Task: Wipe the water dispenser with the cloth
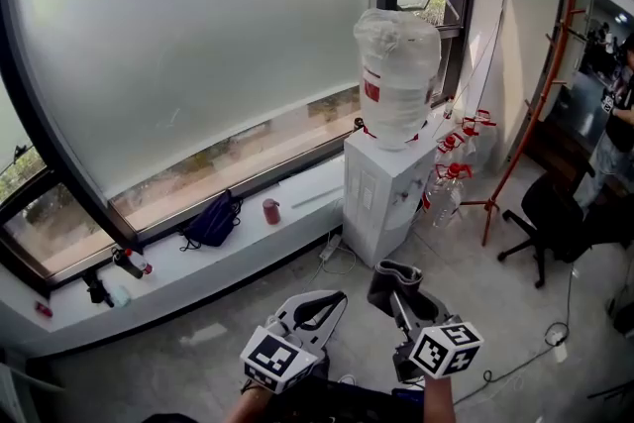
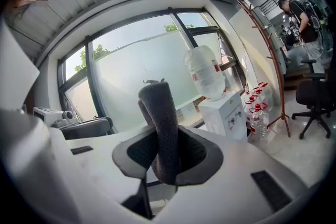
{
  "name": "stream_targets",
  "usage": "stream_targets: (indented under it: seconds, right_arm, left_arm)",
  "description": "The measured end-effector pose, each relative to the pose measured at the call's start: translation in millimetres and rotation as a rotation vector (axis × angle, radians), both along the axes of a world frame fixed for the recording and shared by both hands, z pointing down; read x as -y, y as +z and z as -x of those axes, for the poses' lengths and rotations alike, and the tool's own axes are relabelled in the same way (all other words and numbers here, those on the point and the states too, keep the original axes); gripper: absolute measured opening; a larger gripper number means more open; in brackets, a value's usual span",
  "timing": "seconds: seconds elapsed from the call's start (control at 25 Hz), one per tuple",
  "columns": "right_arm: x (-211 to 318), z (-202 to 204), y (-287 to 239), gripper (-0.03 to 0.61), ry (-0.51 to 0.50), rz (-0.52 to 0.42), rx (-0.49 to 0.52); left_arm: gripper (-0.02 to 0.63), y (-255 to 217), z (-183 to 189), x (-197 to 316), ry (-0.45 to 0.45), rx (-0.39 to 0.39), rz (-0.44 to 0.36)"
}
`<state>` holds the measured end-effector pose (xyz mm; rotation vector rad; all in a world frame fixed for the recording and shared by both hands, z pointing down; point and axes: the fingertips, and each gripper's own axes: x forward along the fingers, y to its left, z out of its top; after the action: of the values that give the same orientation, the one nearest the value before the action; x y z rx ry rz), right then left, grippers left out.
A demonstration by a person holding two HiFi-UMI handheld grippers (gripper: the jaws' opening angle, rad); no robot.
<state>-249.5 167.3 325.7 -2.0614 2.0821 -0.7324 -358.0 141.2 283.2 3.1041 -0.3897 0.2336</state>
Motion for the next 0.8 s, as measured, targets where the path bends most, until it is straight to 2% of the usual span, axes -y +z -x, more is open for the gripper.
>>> stream_targets:
  seconds: [0.44, 0.6, 0.8]
  right_arm:
    - [-2.6, -29.6, 11.7, 0.103, 0.043, 0.002, 0.059]
    - [10.2, -52.9, 23.7, 0.103, 0.057, 0.024, 0.067]
    - [28.4, -96.5, 40.7, 0.103, 0.065, 0.084, 0.049]
  left_arm:
    - [0.021, 9.3, -28.2, 3.2, 0.042, 0.054, 0.018]
    - [0.021, 17.3, -56.9, 19.7, 0.068, 0.061, 0.028]
    - [0.021, 37.9, -110.2, 52.7, 0.093, 0.064, 0.076]
